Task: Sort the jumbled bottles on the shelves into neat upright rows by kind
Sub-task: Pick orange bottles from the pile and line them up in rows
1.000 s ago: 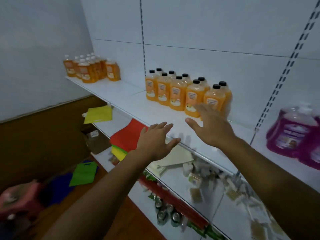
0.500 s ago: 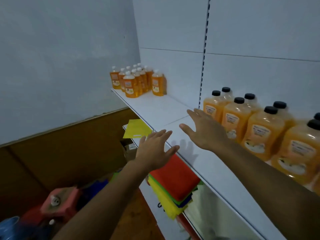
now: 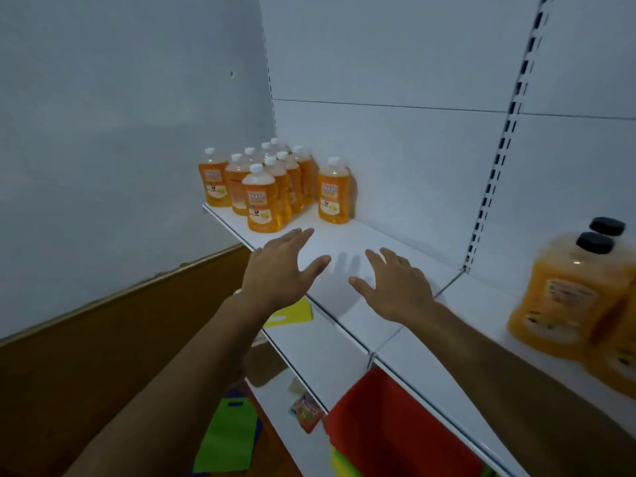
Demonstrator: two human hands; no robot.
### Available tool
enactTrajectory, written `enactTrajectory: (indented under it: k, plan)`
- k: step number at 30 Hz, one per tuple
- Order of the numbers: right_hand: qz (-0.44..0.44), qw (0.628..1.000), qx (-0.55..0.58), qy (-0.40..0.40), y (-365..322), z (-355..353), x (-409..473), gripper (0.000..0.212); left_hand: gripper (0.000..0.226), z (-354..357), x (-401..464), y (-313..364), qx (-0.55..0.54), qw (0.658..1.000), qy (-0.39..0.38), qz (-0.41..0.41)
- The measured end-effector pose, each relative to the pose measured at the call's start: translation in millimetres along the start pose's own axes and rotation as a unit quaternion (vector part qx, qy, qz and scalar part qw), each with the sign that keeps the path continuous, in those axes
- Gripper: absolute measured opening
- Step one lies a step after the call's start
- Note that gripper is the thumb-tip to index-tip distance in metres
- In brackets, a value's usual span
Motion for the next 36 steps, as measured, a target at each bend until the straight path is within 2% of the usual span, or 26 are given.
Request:
enactTrajectory:
  k: [5, 10, 14, 19, 23, 25, 27, 29, 31, 32, 35, 36]
  plan:
    - [0.089, 0.996, -0.001, -0.008, -15, 39, 52, 0.072, 0.071, 9, 92, -42, -0.063, 0.997, -0.010, 0.039]
    - [0.137, 0.990, 0.014, 0.034, -24, 45, 100, 0.072, 0.077, 36, 163, -55, -0.133, 0.988, -0.038, 0.072]
    - [0.159, 0.986, 0.022, 0.051, -16, 56, 131, 0.074, 0.069, 62, 200, -57, -0.218, 0.973, -0.055, 0.049]
    - [0.179, 0.978, 0.090, 0.052, -10, 69, 170, 0.078, 0.067, 89, 237, -48, -0.250, 0.966, -0.048, 0.045]
    - [0.230, 0.948, 0.210, 0.068, -10, 75, 195, 0.078, 0.082, 116, 268, -56, -0.276, 0.960, -0.037, 0.022]
    - [0.241, 0.927, 0.264, 0.111, -10, 68, 208, 0.063, 0.086, 127, 282, -57, -0.292, 0.956, -0.029, 0.009]
    - [0.246, 0.911, 0.294, 0.150, -12, 62, 221, 0.053, 0.077, 137, 294, -56, -0.338, 0.941, -0.025, 0.008]
    - [0.260, 0.891, 0.334, 0.164, -15, 73, 231, 0.058, 0.058, 144, 301, -54, -0.354, 0.934, -0.022, 0.037]
    - [0.280, 0.885, 0.332, 0.170, -17, 86, 234, 0.068, 0.056, 154, 306, -55, -0.357, 0.931, -0.038, 0.069]
    - [0.292, 0.879, 0.327, 0.185, -14, 89, 235, 0.066, 0.057, 158, 309, -56, -0.362, 0.927, -0.052, 0.082]
    - [0.321, 0.859, 0.317, 0.244, -9, 80, 228, 0.038, 0.059, 166, 314, -50, -0.377, 0.914, -0.095, 0.116]
    - [0.327, 0.858, 0.303, 0.256, -6, 78, 224, 0.037, 0.059, 165, 312, -46, -0.385, 0.908, -0.105, 0.127]
Point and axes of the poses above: each hand's wrist, its own x-axis towards the middle knuckle, its own z-axis out of the palm, y = z × x, the point moved 8 cm from there along x, towards the middle knuckle, and after that the axes turned 7 degrees about y, right-handed, at the moved point
